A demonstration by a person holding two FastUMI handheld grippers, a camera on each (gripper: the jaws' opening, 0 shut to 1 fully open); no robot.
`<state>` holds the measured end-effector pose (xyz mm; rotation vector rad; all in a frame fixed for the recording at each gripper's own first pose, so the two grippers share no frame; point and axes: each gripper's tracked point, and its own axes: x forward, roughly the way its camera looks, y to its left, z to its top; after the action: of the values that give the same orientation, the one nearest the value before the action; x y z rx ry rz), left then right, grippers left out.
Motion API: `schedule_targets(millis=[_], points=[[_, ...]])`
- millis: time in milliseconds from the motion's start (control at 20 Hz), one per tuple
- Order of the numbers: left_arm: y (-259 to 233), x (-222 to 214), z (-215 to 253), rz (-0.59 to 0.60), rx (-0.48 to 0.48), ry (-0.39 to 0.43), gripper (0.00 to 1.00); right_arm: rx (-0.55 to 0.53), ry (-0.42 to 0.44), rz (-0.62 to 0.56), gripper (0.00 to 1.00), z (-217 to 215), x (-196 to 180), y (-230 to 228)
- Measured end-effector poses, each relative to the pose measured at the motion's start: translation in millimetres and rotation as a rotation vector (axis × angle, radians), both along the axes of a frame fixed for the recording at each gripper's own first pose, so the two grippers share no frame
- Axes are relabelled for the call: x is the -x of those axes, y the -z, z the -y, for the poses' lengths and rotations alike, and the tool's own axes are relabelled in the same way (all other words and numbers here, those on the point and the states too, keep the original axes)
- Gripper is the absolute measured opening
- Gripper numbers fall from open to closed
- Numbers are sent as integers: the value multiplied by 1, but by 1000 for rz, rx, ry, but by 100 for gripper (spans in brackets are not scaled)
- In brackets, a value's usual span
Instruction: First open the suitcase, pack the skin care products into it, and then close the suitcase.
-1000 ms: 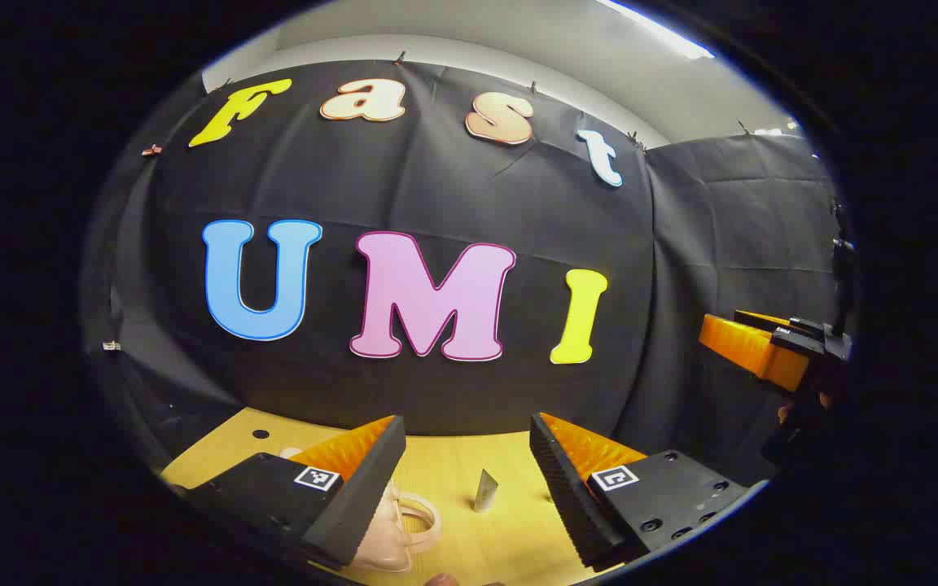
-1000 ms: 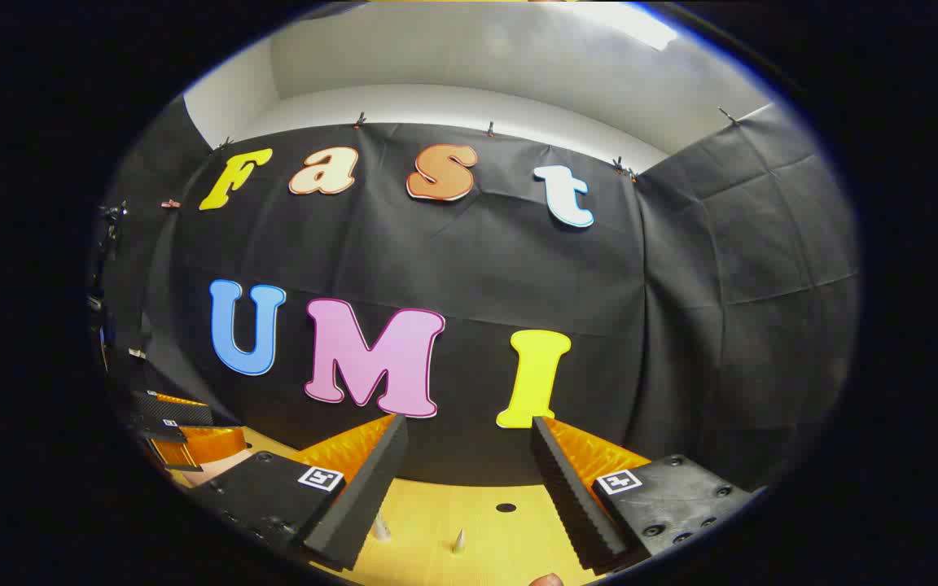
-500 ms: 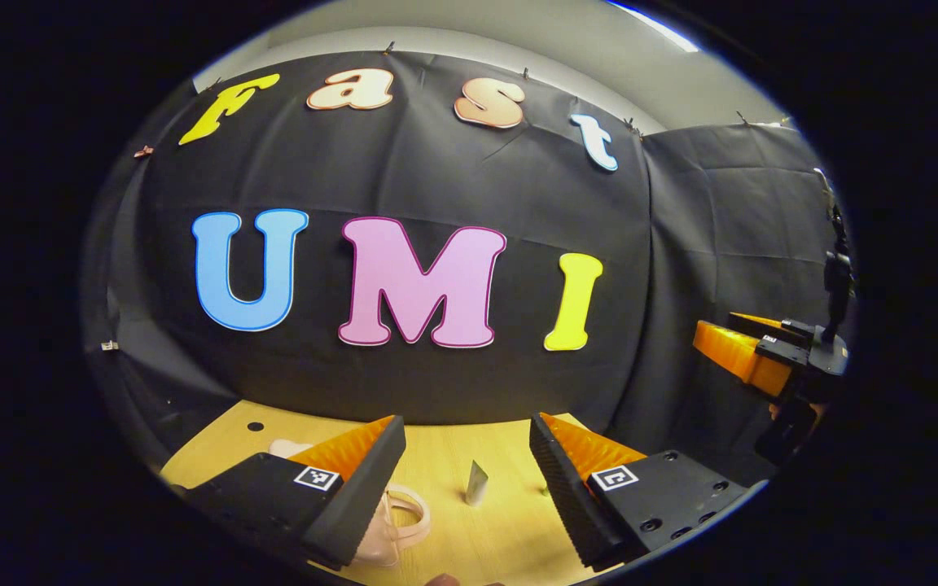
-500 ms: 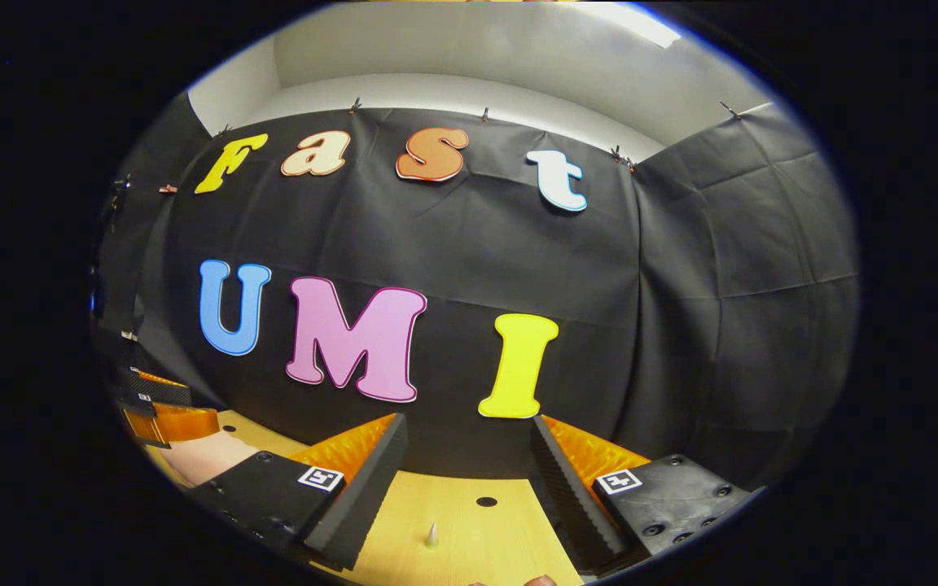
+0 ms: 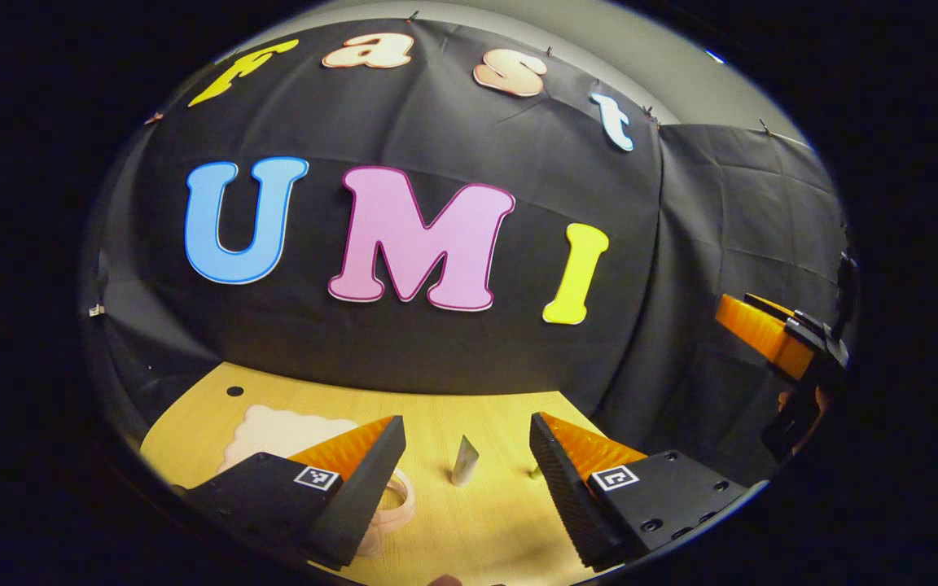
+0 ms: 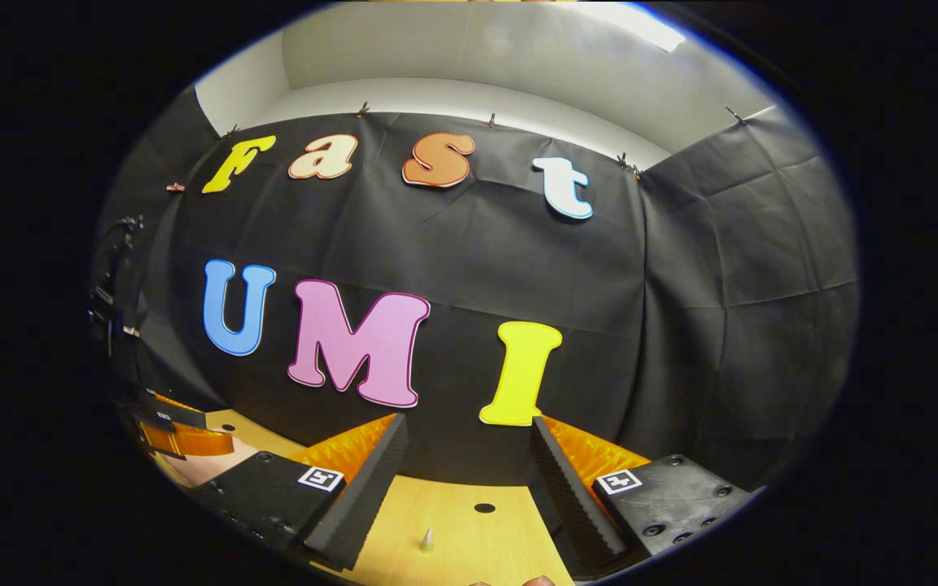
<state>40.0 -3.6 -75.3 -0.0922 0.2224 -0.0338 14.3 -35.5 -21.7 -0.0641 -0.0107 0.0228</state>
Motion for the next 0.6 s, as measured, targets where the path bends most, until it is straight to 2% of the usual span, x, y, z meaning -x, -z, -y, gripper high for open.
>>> schedule_targets(millis=[100, 350, 600], points=[[29, -19, -7, -88, 19, -3, 97, -4, 11, -12, 96, 7, 5, 5], [111, -56, -10, -369, 152, 15, 97, 21, 72, -32, 96, 38, 17, 11], [193, -82, -50, -647, 49, -88, 96, 43, 155, -29, 96, 75, 35, 5]])
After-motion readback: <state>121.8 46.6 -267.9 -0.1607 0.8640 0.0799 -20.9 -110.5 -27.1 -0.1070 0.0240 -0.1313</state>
